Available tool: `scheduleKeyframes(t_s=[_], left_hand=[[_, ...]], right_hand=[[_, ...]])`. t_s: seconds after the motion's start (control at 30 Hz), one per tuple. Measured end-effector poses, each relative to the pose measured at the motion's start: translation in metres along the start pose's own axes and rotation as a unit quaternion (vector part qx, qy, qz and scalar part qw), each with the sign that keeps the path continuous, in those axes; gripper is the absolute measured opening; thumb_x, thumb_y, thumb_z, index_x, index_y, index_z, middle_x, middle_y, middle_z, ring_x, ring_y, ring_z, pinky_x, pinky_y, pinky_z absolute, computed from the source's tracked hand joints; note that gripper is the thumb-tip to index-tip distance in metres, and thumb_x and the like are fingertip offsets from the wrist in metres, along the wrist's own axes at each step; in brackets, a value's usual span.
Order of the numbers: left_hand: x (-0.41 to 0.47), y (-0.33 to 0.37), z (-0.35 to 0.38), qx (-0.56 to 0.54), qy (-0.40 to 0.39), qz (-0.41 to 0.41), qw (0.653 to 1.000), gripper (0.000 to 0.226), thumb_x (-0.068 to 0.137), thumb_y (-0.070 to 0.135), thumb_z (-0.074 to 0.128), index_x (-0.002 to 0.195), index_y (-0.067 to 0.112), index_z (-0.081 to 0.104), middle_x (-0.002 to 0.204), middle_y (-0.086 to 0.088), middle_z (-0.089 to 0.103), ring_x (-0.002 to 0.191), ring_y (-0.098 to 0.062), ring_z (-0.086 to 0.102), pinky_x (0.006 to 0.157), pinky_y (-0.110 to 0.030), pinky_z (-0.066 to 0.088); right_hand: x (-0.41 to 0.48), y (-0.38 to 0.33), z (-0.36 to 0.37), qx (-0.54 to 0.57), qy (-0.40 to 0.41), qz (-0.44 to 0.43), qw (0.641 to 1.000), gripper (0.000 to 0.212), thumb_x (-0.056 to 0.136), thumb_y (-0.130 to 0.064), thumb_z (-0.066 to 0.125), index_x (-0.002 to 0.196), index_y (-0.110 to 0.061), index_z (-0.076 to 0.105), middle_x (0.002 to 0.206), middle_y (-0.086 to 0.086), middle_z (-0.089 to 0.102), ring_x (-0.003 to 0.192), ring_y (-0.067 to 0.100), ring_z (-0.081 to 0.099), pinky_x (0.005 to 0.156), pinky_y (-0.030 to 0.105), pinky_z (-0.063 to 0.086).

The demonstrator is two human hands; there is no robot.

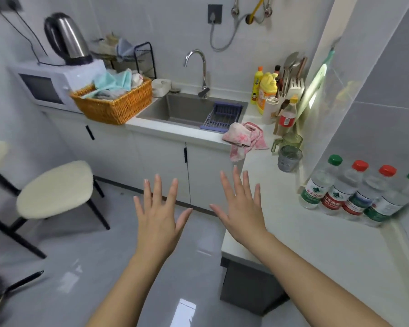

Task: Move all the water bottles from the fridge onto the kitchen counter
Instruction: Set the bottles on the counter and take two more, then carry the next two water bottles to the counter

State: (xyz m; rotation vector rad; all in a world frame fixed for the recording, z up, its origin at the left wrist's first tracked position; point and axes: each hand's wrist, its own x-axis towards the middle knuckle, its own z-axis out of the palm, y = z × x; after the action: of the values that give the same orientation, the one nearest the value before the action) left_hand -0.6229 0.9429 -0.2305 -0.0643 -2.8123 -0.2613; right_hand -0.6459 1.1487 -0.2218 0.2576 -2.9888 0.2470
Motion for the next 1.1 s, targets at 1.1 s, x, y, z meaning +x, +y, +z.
scheduleKeyframes(t_s=[1.1], left_hand=[[-0.343,-0.397,-0.193,0.108,0.093,-0.278,0.95,0.073,0.093,0.064,0.033,0.151,0.019,0.031,0.16,-0.015,0.014,0.148,-0.036,0.008,0.111,-0.064,0.024]], right_hand=[[-0.161,-0.513,0.047,0.025,-0.015,-0.335,0.942,0.077,0.088,-0.068,0.005,0.154,-0.031,-0.011,0.163,0.004,-0.015,0.15,0.03,-0.015,0.119,0.055,0.002]])
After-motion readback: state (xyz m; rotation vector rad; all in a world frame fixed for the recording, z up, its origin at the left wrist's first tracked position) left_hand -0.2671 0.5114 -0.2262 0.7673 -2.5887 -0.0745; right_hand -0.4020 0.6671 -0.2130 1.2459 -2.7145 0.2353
